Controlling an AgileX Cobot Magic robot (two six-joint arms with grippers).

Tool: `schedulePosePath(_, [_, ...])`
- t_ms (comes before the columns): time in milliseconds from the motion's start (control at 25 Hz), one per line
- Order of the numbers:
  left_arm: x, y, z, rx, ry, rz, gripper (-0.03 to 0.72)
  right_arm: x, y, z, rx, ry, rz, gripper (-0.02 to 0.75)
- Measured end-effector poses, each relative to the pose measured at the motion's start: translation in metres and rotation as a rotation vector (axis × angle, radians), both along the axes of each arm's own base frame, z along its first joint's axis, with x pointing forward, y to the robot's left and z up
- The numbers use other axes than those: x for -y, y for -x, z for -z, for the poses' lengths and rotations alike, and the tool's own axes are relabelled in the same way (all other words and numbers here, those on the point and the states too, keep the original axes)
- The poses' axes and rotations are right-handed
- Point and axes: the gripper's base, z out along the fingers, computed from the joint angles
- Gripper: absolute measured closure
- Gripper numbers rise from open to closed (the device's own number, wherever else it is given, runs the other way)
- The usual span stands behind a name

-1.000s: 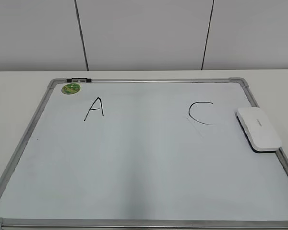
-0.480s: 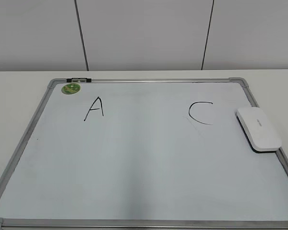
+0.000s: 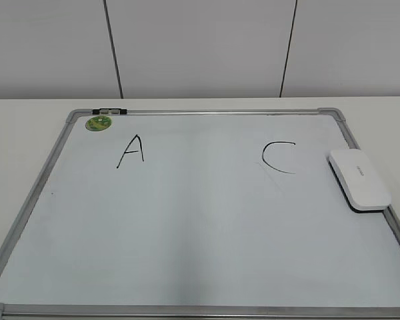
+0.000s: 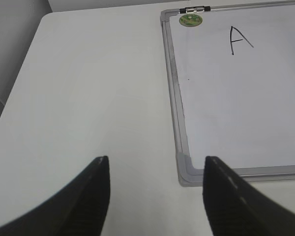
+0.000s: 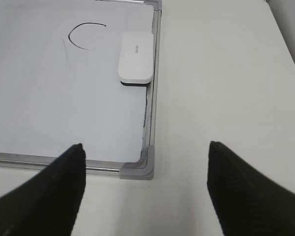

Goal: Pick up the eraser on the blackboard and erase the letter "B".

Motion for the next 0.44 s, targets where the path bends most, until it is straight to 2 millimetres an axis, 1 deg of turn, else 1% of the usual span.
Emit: schedulePosePath(440, [0.0, 0.0, 0.0, 0.0, 0.0, 0.0, 0.258, 0.0, 0.0, 0.0, 0.0, 0.0, 0.0, 0.147])
